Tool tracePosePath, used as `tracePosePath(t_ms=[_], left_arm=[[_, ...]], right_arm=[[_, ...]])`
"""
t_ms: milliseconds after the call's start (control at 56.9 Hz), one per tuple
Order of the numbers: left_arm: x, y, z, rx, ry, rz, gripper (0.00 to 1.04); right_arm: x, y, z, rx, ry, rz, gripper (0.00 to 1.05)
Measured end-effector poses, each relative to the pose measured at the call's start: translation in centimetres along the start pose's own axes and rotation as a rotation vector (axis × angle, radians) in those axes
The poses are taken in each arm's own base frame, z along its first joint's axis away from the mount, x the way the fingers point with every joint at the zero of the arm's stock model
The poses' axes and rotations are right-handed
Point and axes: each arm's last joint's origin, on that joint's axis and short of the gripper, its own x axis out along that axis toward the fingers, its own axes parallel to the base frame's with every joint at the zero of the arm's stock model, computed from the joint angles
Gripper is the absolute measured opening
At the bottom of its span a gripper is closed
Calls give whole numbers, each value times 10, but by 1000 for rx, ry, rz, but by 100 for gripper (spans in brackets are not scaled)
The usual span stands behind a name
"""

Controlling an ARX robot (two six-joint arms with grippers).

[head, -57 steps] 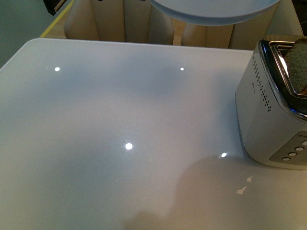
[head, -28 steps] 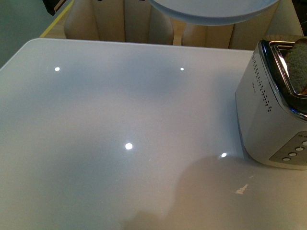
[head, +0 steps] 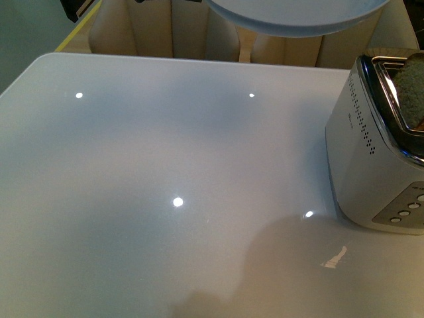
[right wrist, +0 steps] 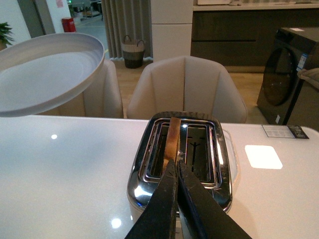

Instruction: Left arm holds plate, right arm toasts bread

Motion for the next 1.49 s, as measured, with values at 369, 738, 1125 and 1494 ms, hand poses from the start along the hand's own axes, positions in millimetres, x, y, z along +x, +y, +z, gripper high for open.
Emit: tracePosePath(t_ms=[369, 738, 1125, 1494], left_arm=[[0, 0, 0, 0, -1, 0, 3], [0, 0, 0, -1, -1, 0, 3], [-10, 10, 9, -137, -24, 220, 3], [-28, 122, 75, -177, -161, 326, 3]], right_arm=[[0, 0, 0, 0, -1, 0, 52], [0, 0, 0, 0, -1, 0, 96], [0, 0, 0, 0, -2, 1, 96], [0, 0, 0, 0, -2, 1, 96]])
